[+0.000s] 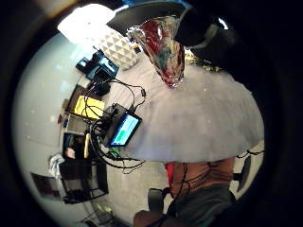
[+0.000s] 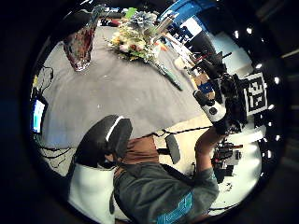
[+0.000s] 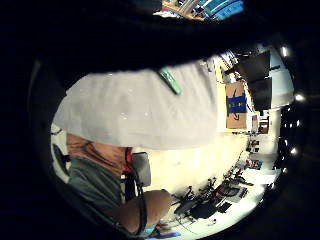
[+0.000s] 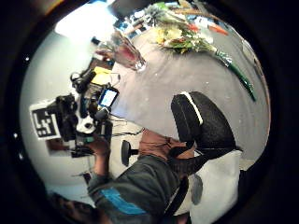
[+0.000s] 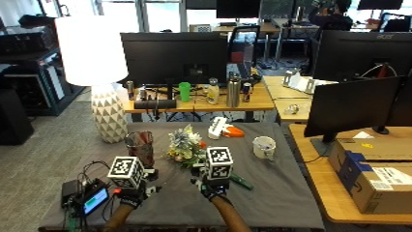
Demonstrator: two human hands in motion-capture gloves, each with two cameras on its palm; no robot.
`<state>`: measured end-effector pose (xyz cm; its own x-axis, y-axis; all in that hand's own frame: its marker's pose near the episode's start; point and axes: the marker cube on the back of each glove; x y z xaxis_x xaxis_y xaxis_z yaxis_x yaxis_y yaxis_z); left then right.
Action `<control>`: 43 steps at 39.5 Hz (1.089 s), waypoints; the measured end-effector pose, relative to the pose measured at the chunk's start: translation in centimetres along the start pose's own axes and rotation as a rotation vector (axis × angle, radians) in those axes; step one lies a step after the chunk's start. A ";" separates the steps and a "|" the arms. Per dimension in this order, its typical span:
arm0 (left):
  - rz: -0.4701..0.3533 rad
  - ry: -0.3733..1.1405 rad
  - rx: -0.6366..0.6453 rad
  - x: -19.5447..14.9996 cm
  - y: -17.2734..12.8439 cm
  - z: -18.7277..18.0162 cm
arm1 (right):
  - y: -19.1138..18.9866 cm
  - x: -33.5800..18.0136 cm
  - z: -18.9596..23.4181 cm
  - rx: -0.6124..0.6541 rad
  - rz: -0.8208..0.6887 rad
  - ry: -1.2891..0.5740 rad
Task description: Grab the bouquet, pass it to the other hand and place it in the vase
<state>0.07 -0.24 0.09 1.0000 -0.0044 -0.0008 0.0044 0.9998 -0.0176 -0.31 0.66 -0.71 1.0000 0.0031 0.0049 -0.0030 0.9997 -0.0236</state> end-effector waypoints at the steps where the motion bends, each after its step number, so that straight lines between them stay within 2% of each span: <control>1: 0.000 0.001 -0.002 0.0 -0.1 0.0 | 0.1 -0.1 -0.1 -0.004 0.001 -0.001; 6: 0.009 0.009 0.005 0.1 -0.8 0.2 | 0.6 -0.5 -0.8 -0.013 0.006 0.001; 13: 0.000 0.017 -0.004 0.5 -0.3 -0.3 | -0.2 -0.4 -0.1 -0.004 -0.003 0.005; 18: 0.005 0.021 0.011 0.2 -0.5 -0.2 | 0.9 -0.9 -1.2 -0.026 -0.001 0.008; 25: 0.017 0.048 0.051 0.0 -0.5 -0.8 | 1.1 -0.3 -2.1 0.014 -0.028 -0.024; 33: 0.018 0.111 0.149 -0.3 -0.3 -1.1 | -2.0 5.1 -1.2 0.174 -0.009 -0.059; 43: 0.008 0.175 0.187 0.0 -0.1 -0.8 | -4.4 12.9 0.6 0.253 0.114 -0.103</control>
<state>0.09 -0.39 -0.70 0.9846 0.0173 -0.1737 0.0125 0.9856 0.1689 12.61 -3.64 0.08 0.9874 0.1057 0.1180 -0.1298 0.9668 0.2200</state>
